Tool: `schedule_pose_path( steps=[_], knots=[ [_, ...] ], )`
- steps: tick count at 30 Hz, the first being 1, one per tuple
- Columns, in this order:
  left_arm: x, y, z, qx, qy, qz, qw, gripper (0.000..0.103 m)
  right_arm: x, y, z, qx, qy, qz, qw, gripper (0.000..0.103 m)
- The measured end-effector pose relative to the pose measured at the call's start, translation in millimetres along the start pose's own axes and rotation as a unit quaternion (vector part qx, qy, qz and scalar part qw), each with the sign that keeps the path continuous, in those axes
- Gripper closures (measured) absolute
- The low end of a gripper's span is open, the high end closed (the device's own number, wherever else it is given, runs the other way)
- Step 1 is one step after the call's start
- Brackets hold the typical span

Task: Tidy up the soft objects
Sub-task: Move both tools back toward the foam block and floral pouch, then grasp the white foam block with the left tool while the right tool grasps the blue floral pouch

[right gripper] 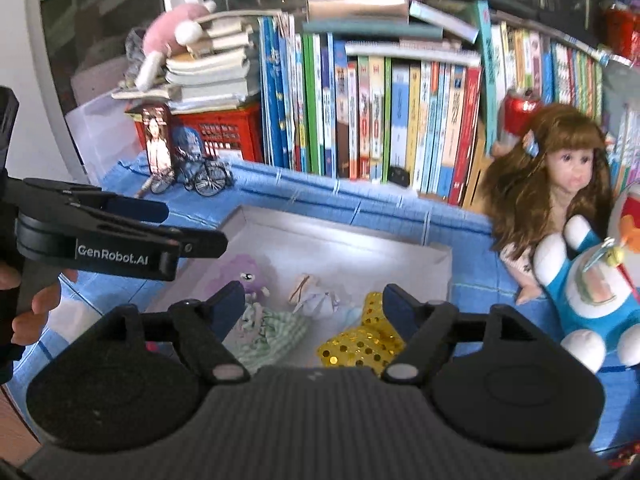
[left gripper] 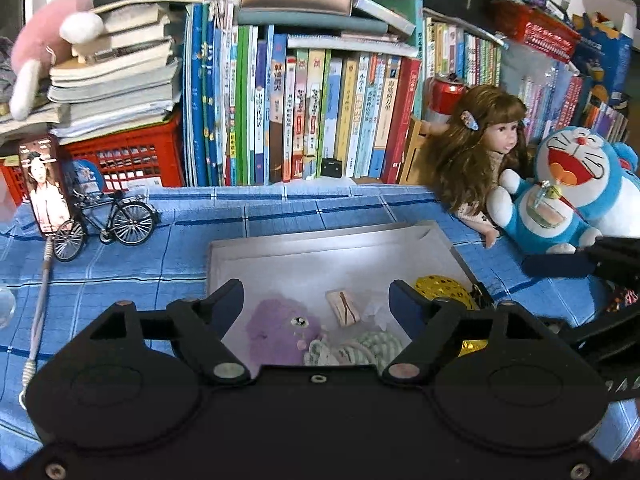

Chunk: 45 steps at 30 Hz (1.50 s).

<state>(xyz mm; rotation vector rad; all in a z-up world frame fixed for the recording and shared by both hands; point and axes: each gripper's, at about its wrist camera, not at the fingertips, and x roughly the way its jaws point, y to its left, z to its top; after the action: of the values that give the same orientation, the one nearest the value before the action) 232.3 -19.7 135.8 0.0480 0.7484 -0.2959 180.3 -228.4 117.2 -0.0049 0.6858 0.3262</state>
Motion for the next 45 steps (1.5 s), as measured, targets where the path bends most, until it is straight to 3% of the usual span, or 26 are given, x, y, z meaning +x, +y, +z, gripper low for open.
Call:
schedule_pose_path(
  steps=[16, 26, 33, 39, 43, 45],
  knots=[
    [-78, 13, -67, -0.002, -0.073, -0.017, 0.9972, 0.019, -79, 3, -48, -0.014, -0.089, -0.021, 0.996, 0.016],
    [-111, 50, -128, -0.021, -0.108, 0.031, 0.9935, 0.019, -112, -19, -106, 0.001, -0.116, -0.058, 0.992, 0.016],
    [-104, 80, -174, -0.057, -0.108, 0.098, 0.9876, 0.016, -109, -40, -143, 0.028, -0.112, -0.091, 0.989, 0.016],
    [-101, 97, -206, -0.119, -0.13, 0.15, 0.9728, 0.013, -101, -50, -174, 0.048, -0.121, -0.121, 0.984, 0.016],
    [-95, 100, -218, -0.155, -0.149, 0.169, 0.9618, 0.01, -89, -50, -194, 0.064, -0.116, -0.137, 0.982, 0.016],
    [-88, 102, -222, -0.164, -0.144, 0.174, 0.9602, 0.01, -81, -49, -201, 0.066, -0.107, -0.144, 0.982, 0.016]
  ],
)
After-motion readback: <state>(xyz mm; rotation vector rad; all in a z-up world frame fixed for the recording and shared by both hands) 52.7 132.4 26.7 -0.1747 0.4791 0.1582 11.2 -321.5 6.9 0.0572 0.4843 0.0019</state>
